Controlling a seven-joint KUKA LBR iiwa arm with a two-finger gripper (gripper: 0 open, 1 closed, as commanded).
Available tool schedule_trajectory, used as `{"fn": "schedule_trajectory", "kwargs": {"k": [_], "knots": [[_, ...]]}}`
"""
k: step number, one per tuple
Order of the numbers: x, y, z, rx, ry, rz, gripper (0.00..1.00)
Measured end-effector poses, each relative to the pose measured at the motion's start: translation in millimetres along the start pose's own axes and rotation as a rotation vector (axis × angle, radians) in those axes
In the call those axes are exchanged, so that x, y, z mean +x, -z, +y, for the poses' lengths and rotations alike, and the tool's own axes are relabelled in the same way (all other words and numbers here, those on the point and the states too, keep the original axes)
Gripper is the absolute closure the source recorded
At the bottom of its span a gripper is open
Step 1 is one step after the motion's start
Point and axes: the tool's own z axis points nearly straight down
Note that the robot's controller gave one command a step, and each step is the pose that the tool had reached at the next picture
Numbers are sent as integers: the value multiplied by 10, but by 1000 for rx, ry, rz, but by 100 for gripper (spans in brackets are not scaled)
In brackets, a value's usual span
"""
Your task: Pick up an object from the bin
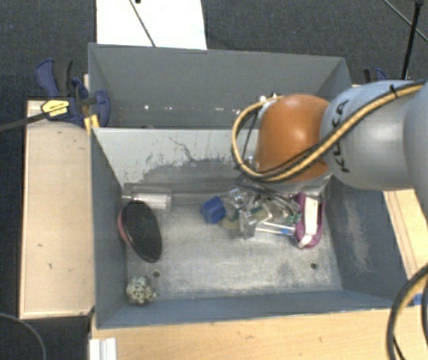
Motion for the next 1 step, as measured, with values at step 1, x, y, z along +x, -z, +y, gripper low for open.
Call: {"fn": "schedule_trajectory", "kwargs": {"k": [1], "knots": [[64,1330,133,0,22,5,100]]}}
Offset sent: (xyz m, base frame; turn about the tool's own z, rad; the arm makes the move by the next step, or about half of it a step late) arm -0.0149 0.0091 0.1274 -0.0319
